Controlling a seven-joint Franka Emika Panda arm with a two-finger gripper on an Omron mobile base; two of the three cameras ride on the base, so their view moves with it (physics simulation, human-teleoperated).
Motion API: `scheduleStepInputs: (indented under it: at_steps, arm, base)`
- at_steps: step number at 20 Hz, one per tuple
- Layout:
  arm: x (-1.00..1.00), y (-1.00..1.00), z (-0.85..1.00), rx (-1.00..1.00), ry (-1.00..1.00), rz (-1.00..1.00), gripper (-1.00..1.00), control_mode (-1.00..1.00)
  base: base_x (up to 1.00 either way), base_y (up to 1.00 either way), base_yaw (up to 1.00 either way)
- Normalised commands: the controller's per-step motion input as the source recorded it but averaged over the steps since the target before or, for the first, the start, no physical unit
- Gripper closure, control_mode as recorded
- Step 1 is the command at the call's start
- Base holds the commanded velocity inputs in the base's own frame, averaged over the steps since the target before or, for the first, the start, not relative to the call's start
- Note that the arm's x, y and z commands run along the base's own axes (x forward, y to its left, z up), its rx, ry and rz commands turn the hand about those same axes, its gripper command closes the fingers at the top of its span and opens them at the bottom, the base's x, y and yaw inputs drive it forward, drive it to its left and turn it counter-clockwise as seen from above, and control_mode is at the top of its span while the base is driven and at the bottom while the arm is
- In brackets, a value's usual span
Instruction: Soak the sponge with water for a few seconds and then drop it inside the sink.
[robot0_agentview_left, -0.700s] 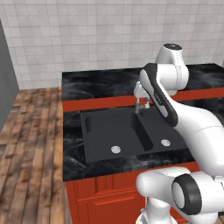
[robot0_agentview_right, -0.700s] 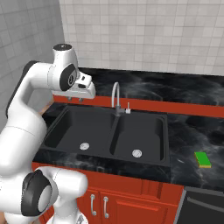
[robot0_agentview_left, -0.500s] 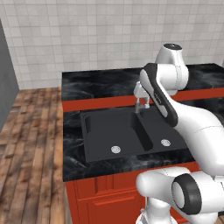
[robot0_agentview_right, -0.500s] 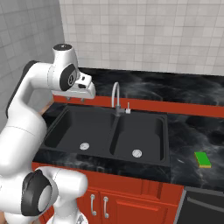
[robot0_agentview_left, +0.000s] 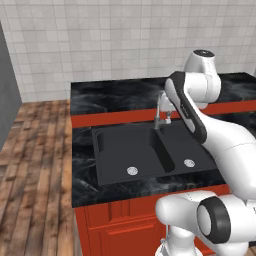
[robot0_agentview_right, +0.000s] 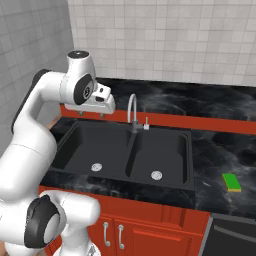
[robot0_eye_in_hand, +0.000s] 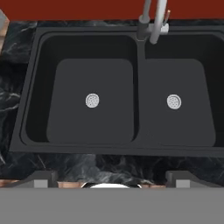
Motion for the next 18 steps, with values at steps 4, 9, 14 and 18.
scheduleStepInputs:
  at_steps: [4,9,14,18]
  arm:
    - [0.00,-0.48,-0.01,0.00,0.00,0.01,-1.00,-1.00]
    - [0.00,-0.44,0.00,0.00,0.00,0.01,-1.00,-1.00]
    - [0.00,-0.42,0.00,0.00,-0.01,0.01,-1.00,-1.00]
    - [0.00,-0.51,-0.07,0.00,-0.05,0.00,-1.00,-1.00]
  base:
    - [0.00,0.00,0.00]
    - [0.00,0.00,0.00]
    - [0.00,0.00,0.00]
    - [0.00,0.00,0.00]
